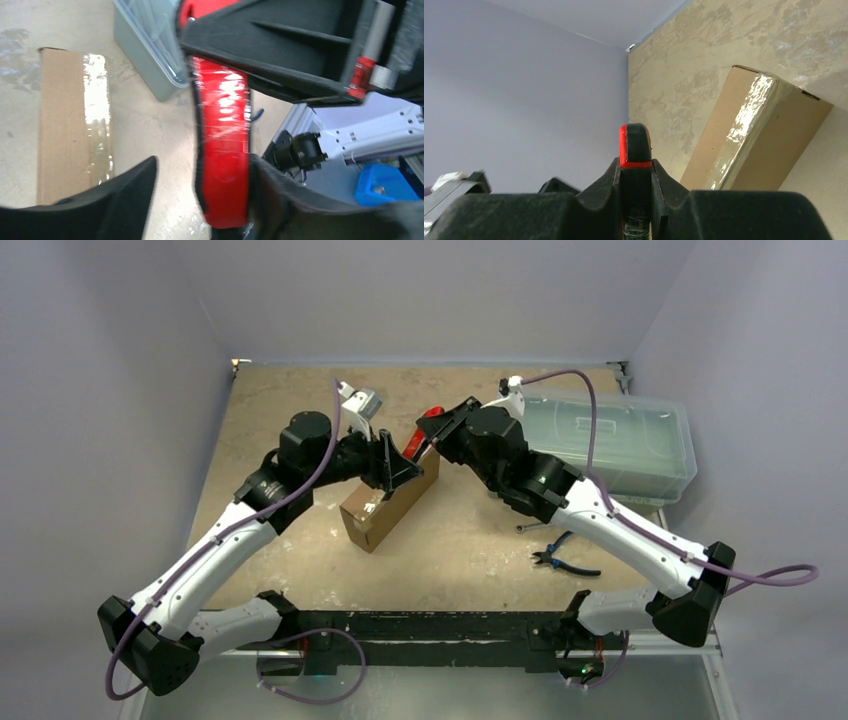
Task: Unpack the express box
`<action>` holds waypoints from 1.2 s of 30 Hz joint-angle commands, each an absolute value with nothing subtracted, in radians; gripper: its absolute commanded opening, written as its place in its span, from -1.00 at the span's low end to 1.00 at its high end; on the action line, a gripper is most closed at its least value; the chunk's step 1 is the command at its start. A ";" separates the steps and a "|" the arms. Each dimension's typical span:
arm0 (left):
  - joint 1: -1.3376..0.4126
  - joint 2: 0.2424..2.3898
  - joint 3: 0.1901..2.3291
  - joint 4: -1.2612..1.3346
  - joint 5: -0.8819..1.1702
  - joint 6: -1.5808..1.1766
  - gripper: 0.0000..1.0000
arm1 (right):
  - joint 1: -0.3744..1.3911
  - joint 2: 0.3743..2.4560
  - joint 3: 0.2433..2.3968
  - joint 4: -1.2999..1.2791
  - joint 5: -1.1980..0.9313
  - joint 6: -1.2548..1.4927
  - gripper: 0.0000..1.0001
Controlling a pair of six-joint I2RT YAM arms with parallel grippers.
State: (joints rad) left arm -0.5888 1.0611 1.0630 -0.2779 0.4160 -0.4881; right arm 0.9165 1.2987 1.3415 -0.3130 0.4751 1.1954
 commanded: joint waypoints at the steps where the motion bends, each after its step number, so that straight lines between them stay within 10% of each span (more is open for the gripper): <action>1: -0.600 1.082 1.106 -0.275 0.409 -0.449 -0.19 | 0.920 1.262 1.316 -0.235 0.412 1.195 -1.00; 4: -0.600 1.090 1.116 -0.277 0.444 -0.448 -0.74 | 0.920 1.235 1.264 -0.175 0.329 1.111 -0.88; 11: -0.601 1.091 1.094 -0.253 0.608 -0.503 -1.00 | 0.893 1.074 1.163 -0.074 0.212 0.678 0.97; 36: -0.641 0.898 0.877 0.541 1.192 -1.019 -1.00 | 0.886 0.687 0.964 0.027 -0.529 -0.100 0.95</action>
State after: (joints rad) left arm -0.6250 0.9230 0.8494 0.4507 1.1183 -0.9936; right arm 0.8879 0.6571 0.9455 -0.0532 -0.3519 -0.0166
